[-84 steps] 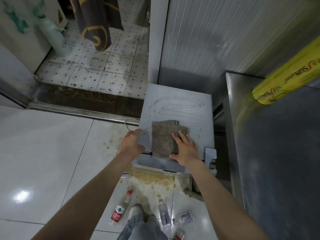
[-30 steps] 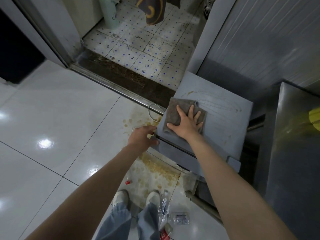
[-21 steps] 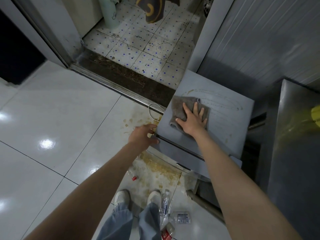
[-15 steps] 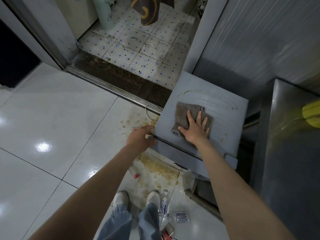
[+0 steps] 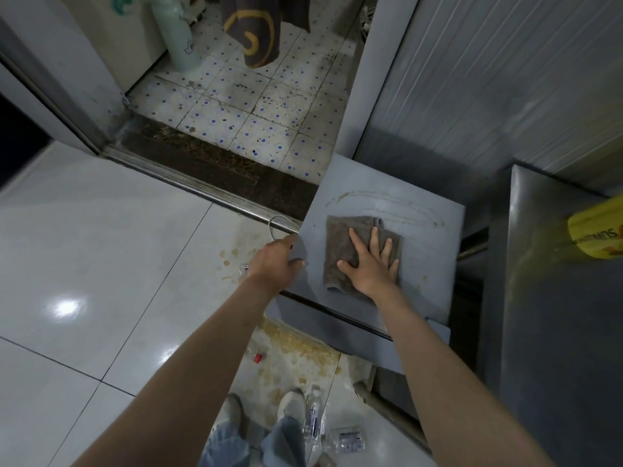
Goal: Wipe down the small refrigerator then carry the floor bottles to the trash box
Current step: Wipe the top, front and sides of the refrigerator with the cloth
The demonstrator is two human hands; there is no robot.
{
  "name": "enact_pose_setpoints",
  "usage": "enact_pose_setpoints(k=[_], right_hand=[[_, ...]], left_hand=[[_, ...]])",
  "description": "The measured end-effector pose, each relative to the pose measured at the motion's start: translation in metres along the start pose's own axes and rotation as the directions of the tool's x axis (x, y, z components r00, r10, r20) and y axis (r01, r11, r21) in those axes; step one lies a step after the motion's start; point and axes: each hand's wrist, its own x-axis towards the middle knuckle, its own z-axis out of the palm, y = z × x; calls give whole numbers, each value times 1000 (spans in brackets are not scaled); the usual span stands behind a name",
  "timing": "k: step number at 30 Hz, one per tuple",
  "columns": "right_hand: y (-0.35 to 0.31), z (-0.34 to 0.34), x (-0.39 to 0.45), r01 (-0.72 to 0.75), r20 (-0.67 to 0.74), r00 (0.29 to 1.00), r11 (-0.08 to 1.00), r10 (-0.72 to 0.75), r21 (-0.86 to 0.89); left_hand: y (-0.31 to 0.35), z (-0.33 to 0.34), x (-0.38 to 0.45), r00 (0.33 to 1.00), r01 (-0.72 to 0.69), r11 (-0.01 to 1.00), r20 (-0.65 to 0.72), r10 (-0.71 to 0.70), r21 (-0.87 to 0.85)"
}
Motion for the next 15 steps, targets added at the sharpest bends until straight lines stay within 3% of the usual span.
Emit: enact_pose_setpoints(k=[7,15], right_hand=[[1,-17,20,-6,0,1000,1000,6,9],[2,-18,20,22,3,1000,999,-22,-24]], left_hand=[[-2,4,8,999,-44,999,-11,43,-24],[3,20,7,998,48,997,-24,-49,-53]])
